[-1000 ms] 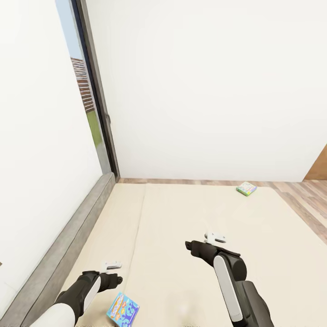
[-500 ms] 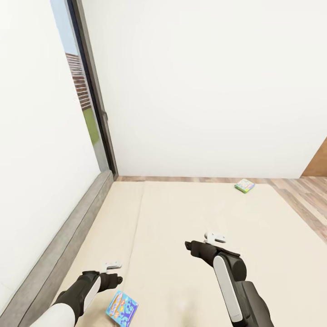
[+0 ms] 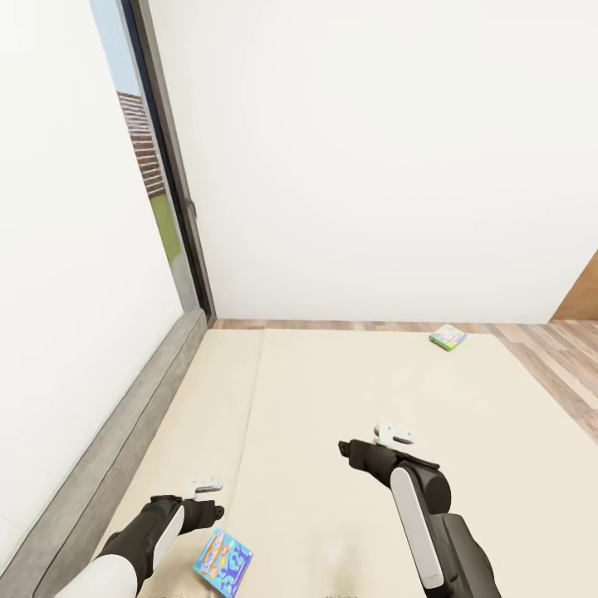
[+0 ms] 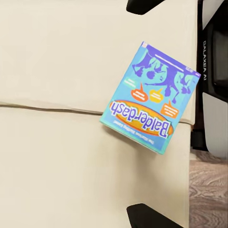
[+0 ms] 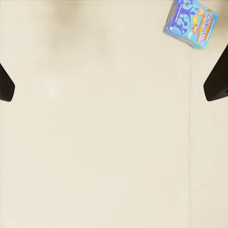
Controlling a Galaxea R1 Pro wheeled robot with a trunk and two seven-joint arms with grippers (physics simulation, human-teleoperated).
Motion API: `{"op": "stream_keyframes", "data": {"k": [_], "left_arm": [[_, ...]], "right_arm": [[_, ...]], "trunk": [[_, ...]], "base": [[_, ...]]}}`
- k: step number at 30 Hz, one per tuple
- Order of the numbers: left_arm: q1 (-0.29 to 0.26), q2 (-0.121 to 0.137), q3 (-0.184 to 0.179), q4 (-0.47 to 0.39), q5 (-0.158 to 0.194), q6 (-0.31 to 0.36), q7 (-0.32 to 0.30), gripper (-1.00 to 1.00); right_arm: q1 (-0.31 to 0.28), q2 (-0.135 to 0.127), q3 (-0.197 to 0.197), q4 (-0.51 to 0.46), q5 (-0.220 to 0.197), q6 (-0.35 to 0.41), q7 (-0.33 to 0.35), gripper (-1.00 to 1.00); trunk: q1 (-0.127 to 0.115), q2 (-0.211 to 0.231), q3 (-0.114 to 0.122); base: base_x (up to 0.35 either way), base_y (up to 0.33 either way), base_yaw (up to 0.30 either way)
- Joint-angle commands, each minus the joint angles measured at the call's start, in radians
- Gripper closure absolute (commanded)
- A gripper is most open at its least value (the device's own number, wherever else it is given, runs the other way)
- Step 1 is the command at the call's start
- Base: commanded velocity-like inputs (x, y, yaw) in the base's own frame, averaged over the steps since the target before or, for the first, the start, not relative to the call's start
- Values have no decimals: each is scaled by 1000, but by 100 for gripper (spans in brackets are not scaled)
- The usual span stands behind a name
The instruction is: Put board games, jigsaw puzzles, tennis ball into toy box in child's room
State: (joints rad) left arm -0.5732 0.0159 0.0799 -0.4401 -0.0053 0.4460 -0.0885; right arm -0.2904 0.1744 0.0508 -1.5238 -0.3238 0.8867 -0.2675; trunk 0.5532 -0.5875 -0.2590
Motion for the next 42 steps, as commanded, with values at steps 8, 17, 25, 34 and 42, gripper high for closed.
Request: {"op": "stream_keyframes", "data": {"k": [8, 17, 25, 34, 42], "left_arm": [[0, -1, 6, -2, -1, 6, -5, -100], [0, -1, 6, -2, -1, 5, -5, -100], [0, -1, 6, -2, -3, -28, -5, -100], [0, -1, 5, -2, -4, -46, -5, -100], [0, -1, 5, -2, -4, -47, -5, -100]], "right_arm": [[-1, 0, 1, -1, -11, 3, -10, -100], [-1, 0, 1, -1, -11, 3, -10, -100], [-1, 0, 1, 3, -10, 3, -10, -100], [2, 0, 5, -7, -8, 4, -3, -100], [14, 0, 7, -49, -15, 8, 20, -100]], "trunk": [[0, -2, -15], [0, -2, -29], [0, -2, -43], [0, -2, -57], [0, -2, -71]], "base": [[0, 0, 0], [0, 0, 0], [0, 0, 0], [0, 0, 0], [0, 0, 0]]}}
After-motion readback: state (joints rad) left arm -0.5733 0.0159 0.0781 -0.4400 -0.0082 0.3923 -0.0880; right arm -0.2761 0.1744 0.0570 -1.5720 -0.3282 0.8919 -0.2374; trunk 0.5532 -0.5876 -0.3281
